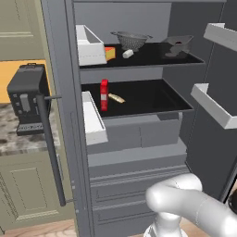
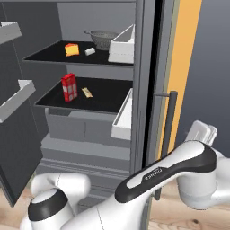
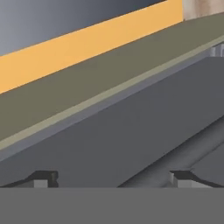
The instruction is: Place the tupperware on the top shelf of the fridge. Make space for the tupperware among the existing items by rearranging them on the shelves if needed. Close the fridge door when finished.
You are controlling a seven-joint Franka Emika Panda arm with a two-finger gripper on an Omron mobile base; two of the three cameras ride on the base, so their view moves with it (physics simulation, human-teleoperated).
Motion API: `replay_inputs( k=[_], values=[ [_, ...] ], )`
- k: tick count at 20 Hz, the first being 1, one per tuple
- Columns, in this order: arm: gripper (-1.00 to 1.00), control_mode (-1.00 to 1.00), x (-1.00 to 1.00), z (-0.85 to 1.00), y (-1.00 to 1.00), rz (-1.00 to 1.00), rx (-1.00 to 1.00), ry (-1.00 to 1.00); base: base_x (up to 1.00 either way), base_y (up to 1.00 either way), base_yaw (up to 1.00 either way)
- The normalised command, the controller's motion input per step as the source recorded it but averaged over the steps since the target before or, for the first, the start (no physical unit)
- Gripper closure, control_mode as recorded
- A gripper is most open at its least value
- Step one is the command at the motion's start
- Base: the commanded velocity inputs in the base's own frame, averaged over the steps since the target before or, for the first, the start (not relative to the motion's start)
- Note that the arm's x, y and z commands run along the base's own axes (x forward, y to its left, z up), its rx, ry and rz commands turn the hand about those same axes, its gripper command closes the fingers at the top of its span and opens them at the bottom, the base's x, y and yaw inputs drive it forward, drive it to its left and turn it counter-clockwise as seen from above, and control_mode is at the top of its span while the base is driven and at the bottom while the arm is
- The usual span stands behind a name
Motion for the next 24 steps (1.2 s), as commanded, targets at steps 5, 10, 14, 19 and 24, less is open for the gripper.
replay_inputs(
  k=[5,10,14,19,24],
  values=[
    [-1.00,-1.00,0.34,-0.37,0.00,0.14,0.00,0.00,0.00,0.00,0.00],
    [-1.00,-1.00,0.23,-0.27,0.03,0.10,0.00,0.00,0.00,0.00,0.00],
    [-1.00,-1.00,0.06,-0.16,0.28,0.08,0.00,0.00,0.00,0.00,0.00],
    [-1.00,-1.00,0.05,-0.07,0.51,0.08,0.00,0.00,0.00,0.00,0.00],
    [-1.00,-1.00,0.01,-0.04,0.67,0.09,0.00,0.00,0.00,0.00,0.00]
  ],
)
